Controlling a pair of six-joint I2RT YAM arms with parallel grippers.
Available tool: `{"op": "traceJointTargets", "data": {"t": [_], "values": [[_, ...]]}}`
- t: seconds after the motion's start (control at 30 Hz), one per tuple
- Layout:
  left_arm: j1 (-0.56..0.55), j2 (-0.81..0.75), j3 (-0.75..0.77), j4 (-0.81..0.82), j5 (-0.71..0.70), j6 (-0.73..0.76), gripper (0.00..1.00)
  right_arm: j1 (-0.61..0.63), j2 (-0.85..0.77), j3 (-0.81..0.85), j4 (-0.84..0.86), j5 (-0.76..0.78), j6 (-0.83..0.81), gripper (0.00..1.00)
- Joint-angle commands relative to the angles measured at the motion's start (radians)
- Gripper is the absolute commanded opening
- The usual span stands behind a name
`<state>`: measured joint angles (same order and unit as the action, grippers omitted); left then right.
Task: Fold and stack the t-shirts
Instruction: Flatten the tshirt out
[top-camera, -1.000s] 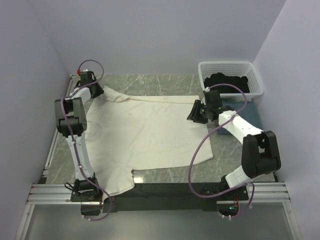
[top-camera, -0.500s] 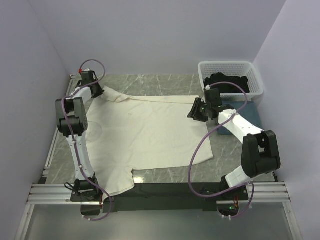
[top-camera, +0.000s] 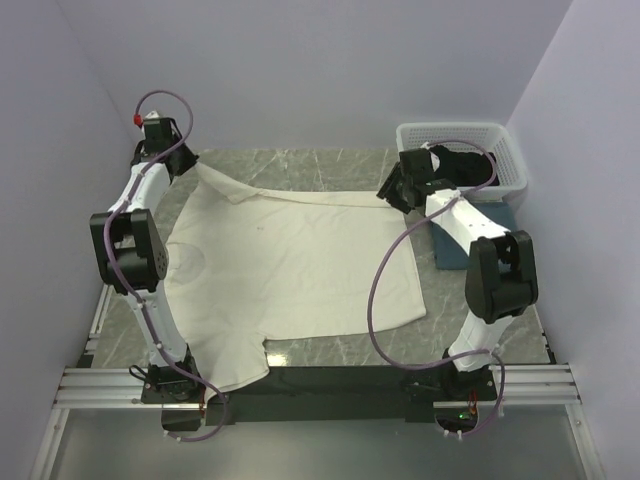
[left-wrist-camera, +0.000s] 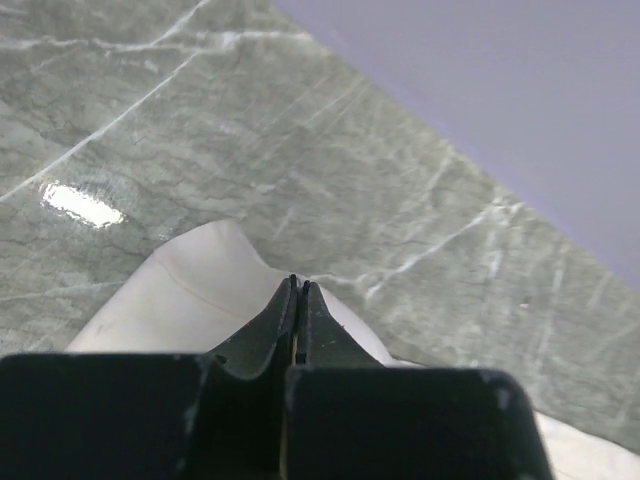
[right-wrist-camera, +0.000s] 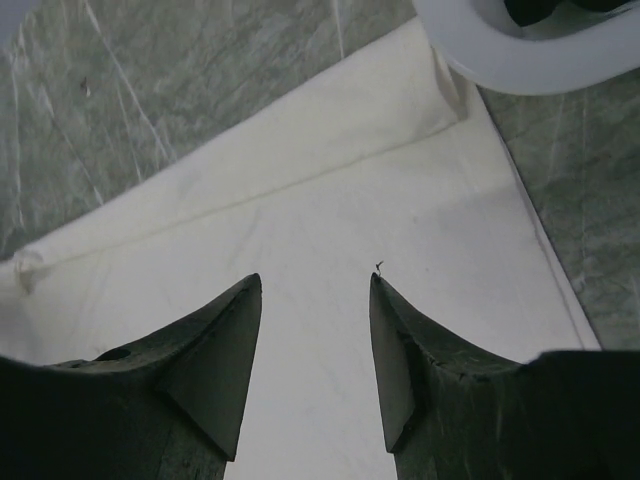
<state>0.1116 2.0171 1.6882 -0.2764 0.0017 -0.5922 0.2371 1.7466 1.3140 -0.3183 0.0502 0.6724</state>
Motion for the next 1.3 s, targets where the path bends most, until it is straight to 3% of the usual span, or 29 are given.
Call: {"op": "traceJointTargets", "data": {"t": [0.0,0.27,0.53,1.27], "values": [[-0.004,-0.069,-0.028,-0.012,0.004,-0.034,0.01,-0.01,0.054,0.073,0.001,0.103,0.177,0.55],[-0.004,-0.089,-0.05,-0.014,0.014,-0.047,0.01,-0.012,0.194,0.155,-0.028,0.204,0.435,0.54],[-0.003,-0.092,-0.073,0.0,0.027,-0.063,0.01,0.021,0.298,0.306,-0.083,0.375,0.346,0.56],[0.022,-0.135,-0.117,-0.003,0.046,-0.11,0.01,0.077,0.484,0.499,-0.301,0.436,0.365,0.52]]}}
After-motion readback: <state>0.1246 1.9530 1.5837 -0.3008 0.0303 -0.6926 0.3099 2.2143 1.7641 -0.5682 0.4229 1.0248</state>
